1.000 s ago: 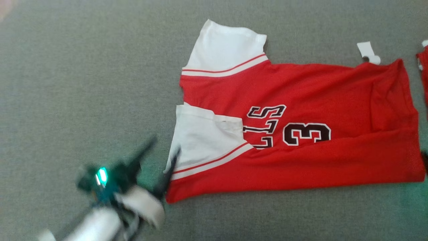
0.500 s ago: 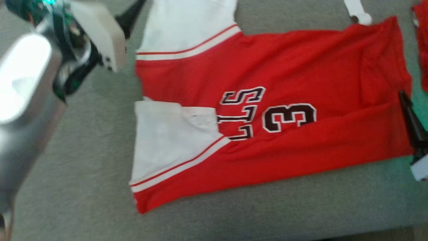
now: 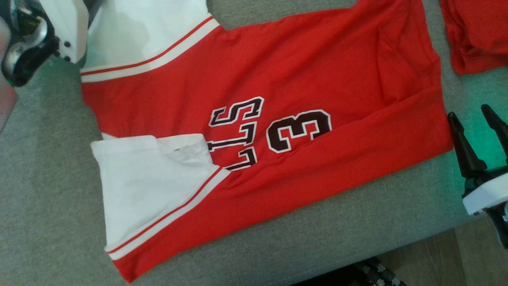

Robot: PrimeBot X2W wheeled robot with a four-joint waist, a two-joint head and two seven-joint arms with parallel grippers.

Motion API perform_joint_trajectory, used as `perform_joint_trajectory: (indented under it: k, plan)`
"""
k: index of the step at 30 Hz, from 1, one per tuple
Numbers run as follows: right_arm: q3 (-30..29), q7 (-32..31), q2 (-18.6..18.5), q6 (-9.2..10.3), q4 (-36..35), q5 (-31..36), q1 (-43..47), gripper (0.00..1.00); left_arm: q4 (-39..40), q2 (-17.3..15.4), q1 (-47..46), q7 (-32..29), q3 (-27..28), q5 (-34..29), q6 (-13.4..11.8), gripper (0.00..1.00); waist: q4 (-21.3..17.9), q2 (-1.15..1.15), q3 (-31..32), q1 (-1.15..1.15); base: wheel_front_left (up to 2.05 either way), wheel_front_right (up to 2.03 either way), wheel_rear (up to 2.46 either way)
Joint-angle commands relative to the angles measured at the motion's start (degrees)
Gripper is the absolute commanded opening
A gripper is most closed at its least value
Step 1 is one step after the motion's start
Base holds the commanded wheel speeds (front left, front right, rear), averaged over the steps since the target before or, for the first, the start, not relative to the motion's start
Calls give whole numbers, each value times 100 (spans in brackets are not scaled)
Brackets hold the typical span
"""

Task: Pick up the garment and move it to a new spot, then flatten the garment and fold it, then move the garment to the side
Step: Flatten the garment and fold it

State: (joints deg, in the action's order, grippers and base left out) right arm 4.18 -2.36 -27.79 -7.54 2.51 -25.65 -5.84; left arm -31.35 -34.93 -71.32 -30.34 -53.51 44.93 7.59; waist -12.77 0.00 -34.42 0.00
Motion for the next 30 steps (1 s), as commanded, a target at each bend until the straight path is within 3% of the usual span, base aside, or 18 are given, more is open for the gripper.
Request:
perform_joint_trajectory:
  k: [1, 6, 7, 8, 14, 20, 30]
  plan:
    - [69, 95, -159, 5, -72, -33, -21, 100, 17, -245, -262, 48, 124, 88, -11, 100, -46, 0, -26, 0, 0, 0, 0]
    - [101, 144, -175, 5, 25, -65, -58, 100, -62, -280, -313, 78, -103, 321, -11, 100, -48, 0, -40, 0, 0, 0, 0]
    - [95, 141, -191, 5, 41, -74, -73, 100, -52, -283, -318, 40, -167, 415, -11, 38, -37, 0, -40, 0, 0, 0, 0]
    - [78, 142, -212, 5, 47, -77, -91, 100, -19, -292, -328, 3, -240, 510, -10, 0, -22, 0, -40, 0, 0, 0, 0]
    - [-6, 44, -349, 5, -114, -295, -394, 100, 302, -495, -641, 574, -731, 494, -10, 0, 137, 0, -38, 0, 0, 0, 0]
    - [328, -619, -470, 5, -233, -1027, -1370, 100, 152, -530, -919, 1203, -1065, 443, -10, 0, 325, 0, -2, 0, 0, 0, 0]
    - [1249, -1753, -197, 5, 1245, -1834, -3308, 100, -43, -312, -1248, 1622, -1606, 688, -10, 0, 615, 0, -7, 0, 0, 0, 0]
